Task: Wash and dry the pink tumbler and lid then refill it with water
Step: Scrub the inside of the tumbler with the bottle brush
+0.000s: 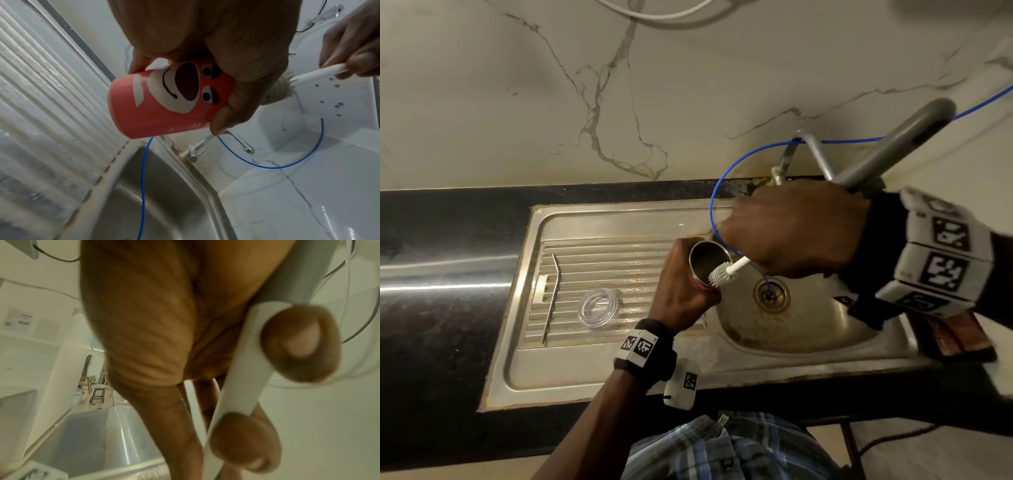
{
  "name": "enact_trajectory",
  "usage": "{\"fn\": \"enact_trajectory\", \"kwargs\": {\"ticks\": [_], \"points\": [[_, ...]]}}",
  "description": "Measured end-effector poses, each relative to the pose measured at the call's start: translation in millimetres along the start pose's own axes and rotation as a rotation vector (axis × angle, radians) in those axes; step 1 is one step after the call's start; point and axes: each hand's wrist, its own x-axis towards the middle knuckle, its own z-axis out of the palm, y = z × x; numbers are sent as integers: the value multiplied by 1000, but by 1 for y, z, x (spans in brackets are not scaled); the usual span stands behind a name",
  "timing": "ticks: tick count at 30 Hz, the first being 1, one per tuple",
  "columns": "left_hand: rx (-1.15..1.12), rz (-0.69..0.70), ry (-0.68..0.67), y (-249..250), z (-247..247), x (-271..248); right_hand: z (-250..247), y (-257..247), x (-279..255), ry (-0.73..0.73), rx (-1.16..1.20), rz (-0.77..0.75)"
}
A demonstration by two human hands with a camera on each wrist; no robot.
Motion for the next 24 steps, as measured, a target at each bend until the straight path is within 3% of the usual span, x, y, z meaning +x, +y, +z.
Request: {"fn": "enact_trajectory", "kwargs": {"ticks": [6, 13, 20, 24], "points": [[-17, 62, -53, 26, 6, 7, 32, -10, 25, -64, 47, -22], [-1, 10, -4, 11, -3, 0, 5, 9, 4, -2, -78, 26], [-51, 9, -73, 40, 3, 2, 26, 1, 22, -26, -38, 3], [-35, 12, -34, 31, -3, -3, 17, 11, 13, 16, -54, 17]]}}
